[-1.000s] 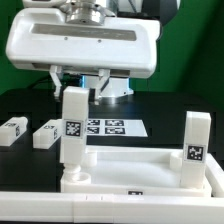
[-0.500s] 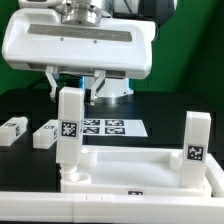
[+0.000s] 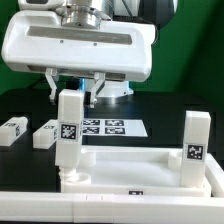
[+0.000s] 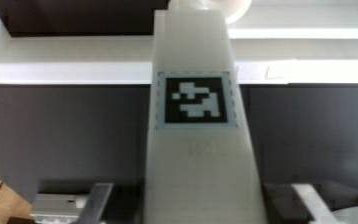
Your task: Assemble desk
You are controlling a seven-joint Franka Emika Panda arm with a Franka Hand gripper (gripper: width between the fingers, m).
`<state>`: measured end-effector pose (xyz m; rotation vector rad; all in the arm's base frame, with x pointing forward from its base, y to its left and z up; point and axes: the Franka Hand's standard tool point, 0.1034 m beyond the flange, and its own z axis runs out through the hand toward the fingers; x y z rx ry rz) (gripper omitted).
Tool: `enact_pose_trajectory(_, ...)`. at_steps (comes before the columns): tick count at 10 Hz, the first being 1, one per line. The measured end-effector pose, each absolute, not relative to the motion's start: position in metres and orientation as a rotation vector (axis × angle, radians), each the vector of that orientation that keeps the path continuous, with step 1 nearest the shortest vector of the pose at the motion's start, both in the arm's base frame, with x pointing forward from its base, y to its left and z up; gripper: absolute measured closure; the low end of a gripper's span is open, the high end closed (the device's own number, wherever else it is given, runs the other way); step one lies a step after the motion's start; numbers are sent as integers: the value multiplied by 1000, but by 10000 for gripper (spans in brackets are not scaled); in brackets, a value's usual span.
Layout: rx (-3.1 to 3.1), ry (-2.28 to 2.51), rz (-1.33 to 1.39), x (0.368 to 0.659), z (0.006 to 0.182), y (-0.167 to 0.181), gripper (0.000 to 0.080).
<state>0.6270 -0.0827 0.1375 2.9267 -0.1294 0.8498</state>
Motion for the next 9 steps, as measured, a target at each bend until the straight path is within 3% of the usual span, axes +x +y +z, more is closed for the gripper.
enact_pose_trajectory(9,2937,-109,852,627,137,-71,509)
